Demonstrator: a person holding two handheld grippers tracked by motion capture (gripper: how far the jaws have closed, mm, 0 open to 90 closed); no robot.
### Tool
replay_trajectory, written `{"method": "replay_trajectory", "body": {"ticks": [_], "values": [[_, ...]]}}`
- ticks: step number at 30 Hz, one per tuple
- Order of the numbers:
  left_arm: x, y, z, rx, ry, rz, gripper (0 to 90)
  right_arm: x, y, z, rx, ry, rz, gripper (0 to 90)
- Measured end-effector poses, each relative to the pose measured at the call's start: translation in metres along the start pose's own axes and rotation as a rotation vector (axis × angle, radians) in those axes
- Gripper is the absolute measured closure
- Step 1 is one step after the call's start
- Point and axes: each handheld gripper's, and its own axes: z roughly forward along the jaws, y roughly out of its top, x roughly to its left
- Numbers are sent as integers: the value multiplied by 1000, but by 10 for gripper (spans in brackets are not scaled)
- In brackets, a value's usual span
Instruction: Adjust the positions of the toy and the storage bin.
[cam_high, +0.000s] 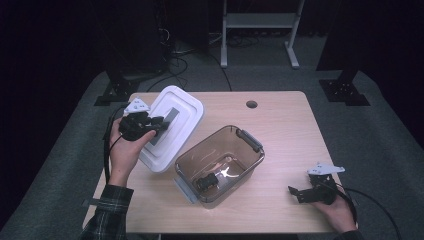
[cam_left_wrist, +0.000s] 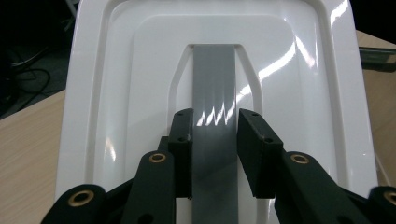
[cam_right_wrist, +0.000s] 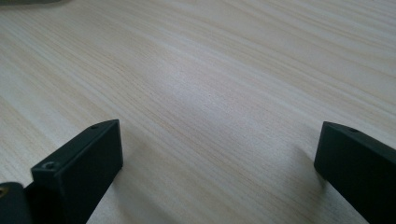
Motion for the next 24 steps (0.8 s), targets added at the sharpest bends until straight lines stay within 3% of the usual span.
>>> {"method": "replay_trajectory", "body": {"ticks": [8, 10, 24], "values": [[-28, 13, 5, 10, -63, 41, 673, 0, 0, 0, 0, 1, -1, 0], [-40, 15, 12, 20, -94, 49, 674, 0, 0, 0, 0, 1, -3, 0], [-84, 23, 43, 80, -167, 110, 673, 0, 0, 0, -1, 1, -1, 0]]}}
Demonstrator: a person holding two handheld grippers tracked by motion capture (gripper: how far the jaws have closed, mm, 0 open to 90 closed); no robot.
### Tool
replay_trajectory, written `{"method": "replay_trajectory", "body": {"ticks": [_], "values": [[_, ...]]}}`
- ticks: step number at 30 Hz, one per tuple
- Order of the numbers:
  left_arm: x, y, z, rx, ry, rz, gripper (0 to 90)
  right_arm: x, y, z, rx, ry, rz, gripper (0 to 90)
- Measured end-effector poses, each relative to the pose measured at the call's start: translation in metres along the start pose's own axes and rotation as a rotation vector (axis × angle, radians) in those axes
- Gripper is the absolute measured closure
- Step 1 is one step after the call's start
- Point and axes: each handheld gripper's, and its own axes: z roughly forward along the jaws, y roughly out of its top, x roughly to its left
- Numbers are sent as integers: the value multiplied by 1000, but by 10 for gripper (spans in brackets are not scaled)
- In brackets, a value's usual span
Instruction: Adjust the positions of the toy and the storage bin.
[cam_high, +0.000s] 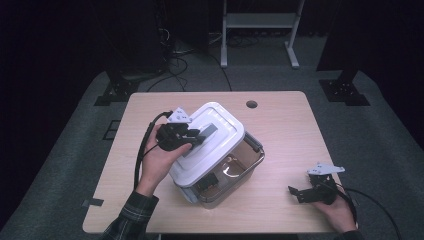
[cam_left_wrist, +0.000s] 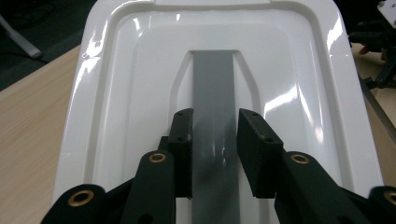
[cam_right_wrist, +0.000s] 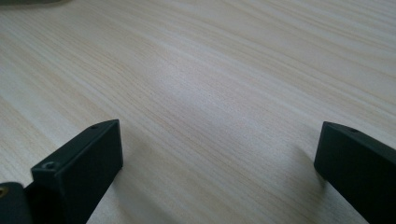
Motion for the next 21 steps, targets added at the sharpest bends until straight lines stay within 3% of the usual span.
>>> {"method": "replay_trajectory", "body": {"ticks": [9, 21], "values": [[-20, 4, 26, 44, -29, 7, 673, 0, 0, 0, 2, 1, -2, 0], [-31, 5, 36, 73, -40, 22, 673, 0, 0, 0, 2, 1, -1, 0]]}}
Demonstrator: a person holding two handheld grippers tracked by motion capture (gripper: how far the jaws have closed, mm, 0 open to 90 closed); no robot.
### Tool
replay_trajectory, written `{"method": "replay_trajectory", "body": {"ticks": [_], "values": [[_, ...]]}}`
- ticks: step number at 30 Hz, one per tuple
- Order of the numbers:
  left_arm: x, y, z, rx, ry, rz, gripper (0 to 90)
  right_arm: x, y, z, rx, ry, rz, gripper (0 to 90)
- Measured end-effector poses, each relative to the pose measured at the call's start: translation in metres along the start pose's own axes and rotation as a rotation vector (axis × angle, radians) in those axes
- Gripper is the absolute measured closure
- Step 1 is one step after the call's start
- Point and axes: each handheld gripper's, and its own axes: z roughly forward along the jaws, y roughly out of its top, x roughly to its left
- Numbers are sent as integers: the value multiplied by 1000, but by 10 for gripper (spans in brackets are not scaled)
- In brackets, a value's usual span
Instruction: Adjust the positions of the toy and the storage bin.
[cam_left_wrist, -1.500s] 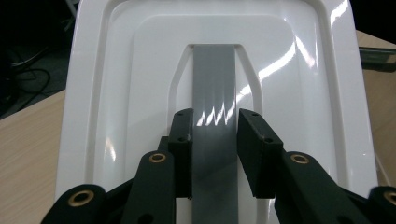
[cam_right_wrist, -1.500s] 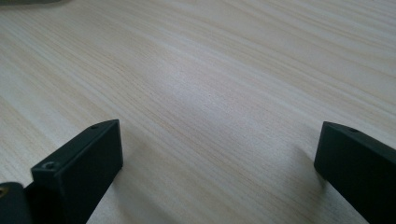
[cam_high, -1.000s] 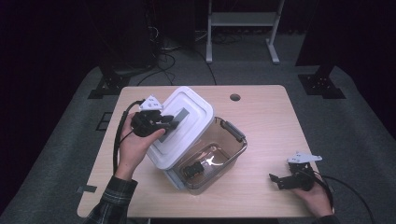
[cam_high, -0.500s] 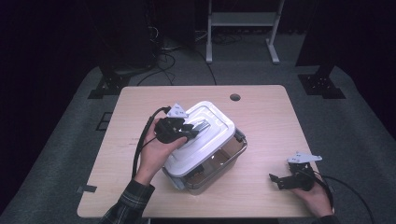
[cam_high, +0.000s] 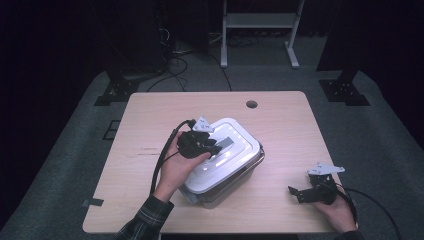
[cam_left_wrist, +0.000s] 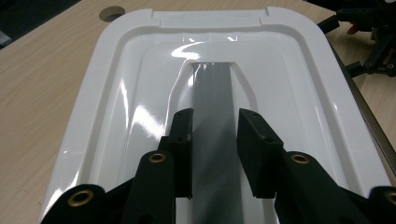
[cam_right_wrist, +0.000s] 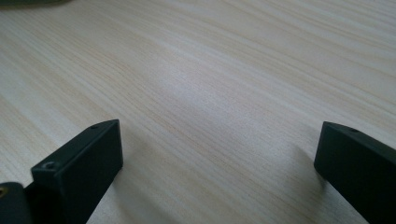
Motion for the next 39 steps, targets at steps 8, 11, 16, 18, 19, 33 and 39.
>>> {"method": "replay_trajectory", "body": {"ticks": [8, 11, 16, 18, 19, 33, 39], "values": [[-4, 0, 2, 0, -12, 6, 672, 0, 0, 0, 0, 0, 1, 0], [-6, 0, 2, 0, -17, 9, 672, 0, 0, 0, 0, 0, 0, 0], [-11, 2, 3, 3, -23, 19, 672, 0, 0, 0, 0, 0, 1, 0], [-12, 2, 3, 3, -26, 18, 672, 0, 0, 0, 0, 0, 1, 0], [-14, 3, 4, 4, -25, 22, 672, 0, 0, 0, 0, 0, 1, 0], [-11, 0, 3, -23, -50, 0, 669, 0, 0, 0, 0, 0, 0, 0], [-5, 0, -17, -77, -41, -18, 619, 0, 0, 0, 0, 1, 0, 0]]}}
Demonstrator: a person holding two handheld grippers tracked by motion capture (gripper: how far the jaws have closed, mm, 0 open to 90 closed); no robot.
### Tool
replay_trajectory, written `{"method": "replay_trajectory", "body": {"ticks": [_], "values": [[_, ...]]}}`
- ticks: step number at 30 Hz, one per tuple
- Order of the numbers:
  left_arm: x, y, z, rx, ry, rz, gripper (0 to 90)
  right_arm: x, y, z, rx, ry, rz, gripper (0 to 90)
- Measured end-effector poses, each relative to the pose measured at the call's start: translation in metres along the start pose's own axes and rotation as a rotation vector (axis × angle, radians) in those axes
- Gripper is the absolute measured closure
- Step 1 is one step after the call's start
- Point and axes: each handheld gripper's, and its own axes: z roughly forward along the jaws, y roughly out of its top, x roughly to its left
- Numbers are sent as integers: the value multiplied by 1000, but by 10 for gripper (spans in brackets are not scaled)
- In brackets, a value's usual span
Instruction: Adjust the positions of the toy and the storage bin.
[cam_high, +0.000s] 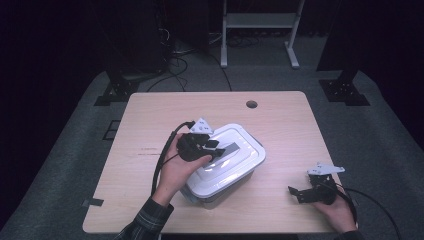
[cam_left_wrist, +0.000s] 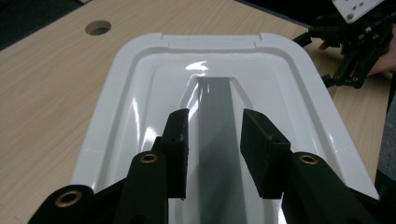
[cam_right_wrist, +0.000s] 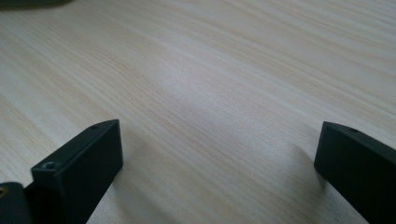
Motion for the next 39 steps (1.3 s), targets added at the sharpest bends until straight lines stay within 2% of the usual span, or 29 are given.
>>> {"method": "replay_trajectory", "body": {"ticks": [2, 4, 5, 6, 8, 16, 22, 24, 28, 39], "values": [[4, -1, -9, -13, 11, -5, 654, 0, 0, 0, 1, 0, 0, 0], [14, -6, -23, -32, 30, -22, 784, 0, 0, 0, 1, 0, 0, 0], [14, -6, -23, -32, 30, -22, 837, 0, 0, 0, 1, 0, 0, 0], [18, -8, -27, -32, 34, -27, 837, 0, 0, 0, 1, 0, 0, 0], [25, -13, -34, -24, 45, -44, 900, 0, 0, 0, 0, 0, 0, 0], [54, -40, -53, -16, 106, -123, 900, 0, 0, 0, 0, -1, 0, 0], [69, -55, -56, 10, 137, -154, 900, 0, 0, 0, 0, -1, 0, 0], [74, -61, -56, 11, 133, -169, 900, 0, 0, 0, 0, -1, 0, 0], [73, -67, -53, 38, 122, -171, 900, 0, 0, 0, 0, -1, 0, 0], [61, -70, -53, 48, 93, -160, 900, 0, 0, 0, 0, -1, 0, 0]]}}
